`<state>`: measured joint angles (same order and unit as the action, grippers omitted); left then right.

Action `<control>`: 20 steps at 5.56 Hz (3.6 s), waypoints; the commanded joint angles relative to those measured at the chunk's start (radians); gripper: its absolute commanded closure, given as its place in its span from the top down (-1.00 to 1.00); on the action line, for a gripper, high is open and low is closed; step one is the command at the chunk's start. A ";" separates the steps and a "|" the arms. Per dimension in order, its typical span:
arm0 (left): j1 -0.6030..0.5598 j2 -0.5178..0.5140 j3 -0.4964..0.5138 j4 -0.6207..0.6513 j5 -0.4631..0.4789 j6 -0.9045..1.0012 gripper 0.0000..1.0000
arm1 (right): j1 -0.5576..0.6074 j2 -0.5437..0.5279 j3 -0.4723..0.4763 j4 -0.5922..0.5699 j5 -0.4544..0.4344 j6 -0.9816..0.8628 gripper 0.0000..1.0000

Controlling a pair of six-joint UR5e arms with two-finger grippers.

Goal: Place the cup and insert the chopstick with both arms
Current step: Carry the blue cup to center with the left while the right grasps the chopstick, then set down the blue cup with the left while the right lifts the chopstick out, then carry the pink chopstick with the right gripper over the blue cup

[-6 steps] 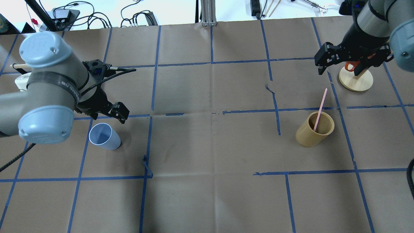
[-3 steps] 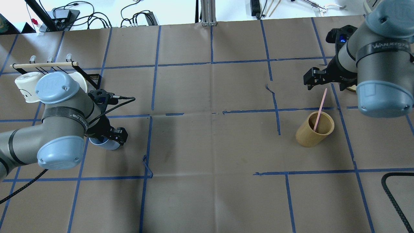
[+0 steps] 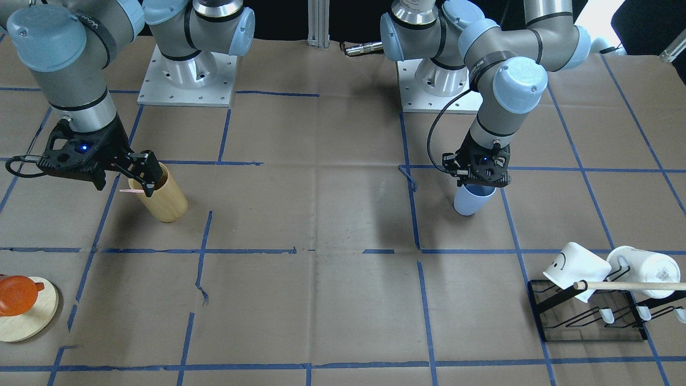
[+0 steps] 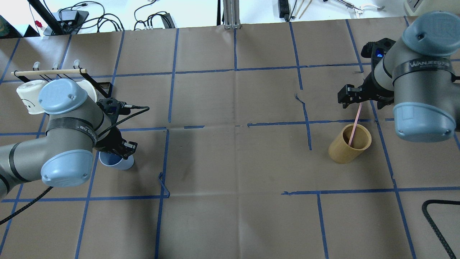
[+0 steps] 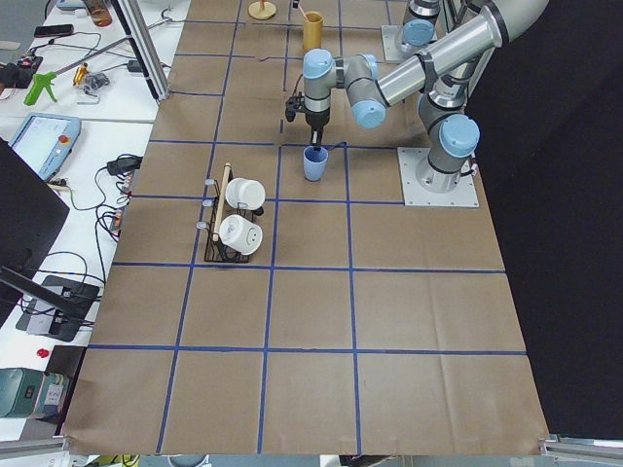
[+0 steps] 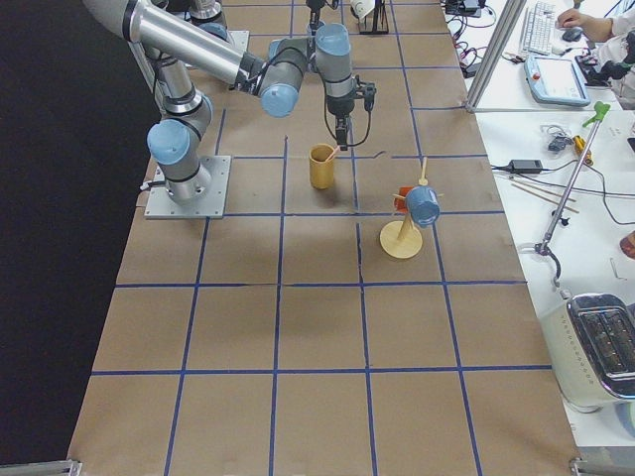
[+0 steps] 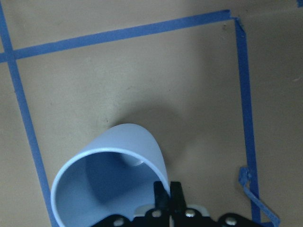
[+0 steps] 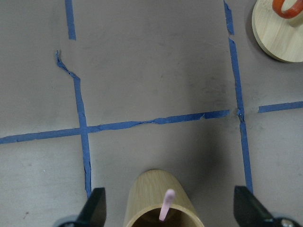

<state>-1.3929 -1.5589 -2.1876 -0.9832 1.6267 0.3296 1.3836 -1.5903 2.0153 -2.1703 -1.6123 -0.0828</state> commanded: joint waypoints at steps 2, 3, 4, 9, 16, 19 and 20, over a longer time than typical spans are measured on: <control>-0.187 -0.041 0.166 -0.081 -0.010 -0.302 -0.99 | 0.000 0.000 0.008 -0.008 0.003 -0.002 -0.41; -0.322 -0.122 0.281 -0.104 -0.013 -0.524 -0.99 | 0.000 0.000 0.008 -0.008 0.003 -0.002 -0.62; -0.477 -0.267 0.448 -0.107 -0.011 -0.775 -0.99 | 0.000 -0.002 0.003 -0.008 0.002 -0.002 -0.74; -0.663 -0.492 0.661 -0.134 -0.007 -1.069 0.85 | 0.006 0.004 -0.442 0.506 0.014 0.000 -0.78; -0.290 -0.068 0.724 -0.629 -0.107 -0.583 0.97 | 0.195 0.154 -0.708 0.704 0.052 0.158 -0.81; -0.241 -0.053 0.710 -0.628 -0.107 -0.520 0.97 | 0.418 0.411 -0.994 0.659 0.048 0.459 -0.82; -0.247 -0.050 0.709 -0.631 -0.099 -0.520 0.97 | 0.473 0.485 -1.050 0.627 0.048 0.524 -0.82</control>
<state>-1.6372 -1.6100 -1.4779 -1.6121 1.5228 -0.1924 1.8014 -1.1786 1.0307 -1.5209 -1.5640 0.3723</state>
